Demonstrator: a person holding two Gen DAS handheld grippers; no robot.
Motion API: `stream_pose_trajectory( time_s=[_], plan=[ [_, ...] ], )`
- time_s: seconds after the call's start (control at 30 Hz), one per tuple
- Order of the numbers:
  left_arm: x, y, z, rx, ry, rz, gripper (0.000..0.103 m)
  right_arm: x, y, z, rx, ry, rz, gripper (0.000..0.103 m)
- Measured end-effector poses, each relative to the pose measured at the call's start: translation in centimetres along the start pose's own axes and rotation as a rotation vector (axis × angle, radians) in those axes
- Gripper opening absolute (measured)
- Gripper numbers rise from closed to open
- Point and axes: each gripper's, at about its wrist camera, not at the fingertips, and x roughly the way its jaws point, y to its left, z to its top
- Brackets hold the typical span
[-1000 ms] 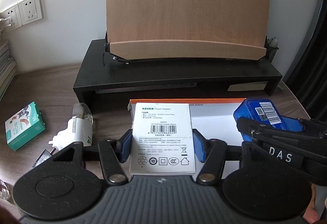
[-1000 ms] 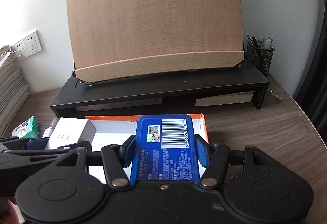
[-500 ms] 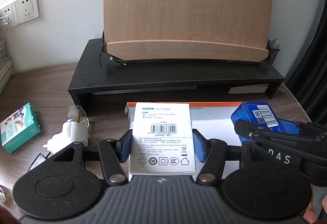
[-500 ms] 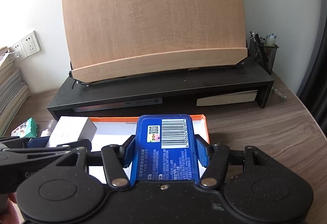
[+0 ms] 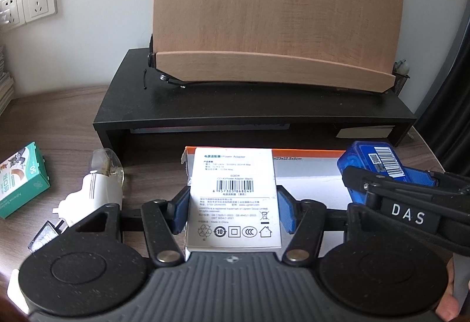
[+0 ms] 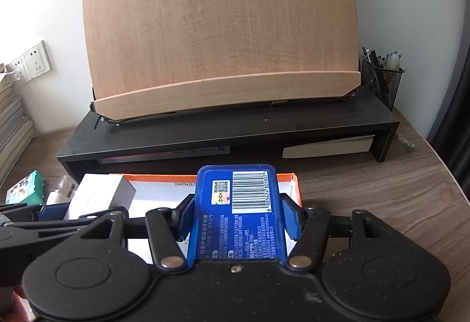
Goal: Organize rigid objects
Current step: 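Carry the blue tin with the right tool while the left tool carries the white box to the tray, then lower and release the blue tin with the right tool while the left tool releases the white box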
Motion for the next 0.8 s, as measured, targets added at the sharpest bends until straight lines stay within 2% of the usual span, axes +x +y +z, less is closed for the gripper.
stream_pose_trajectory(
  time_s=[0.67,0.8],
  plan=[
    [2.1,-0.4,0.6,0.004,0.030,-0.025,0.060,1.6,0.0,0.4,-0.002,0.025,-0.020,0.073],
    [1.9,-0.6,0.5,0.008,0.035,-0.025,0.065,0.9,-0.2,0.3,-0.001,0.013,-0.042,0.076]
  ],
)
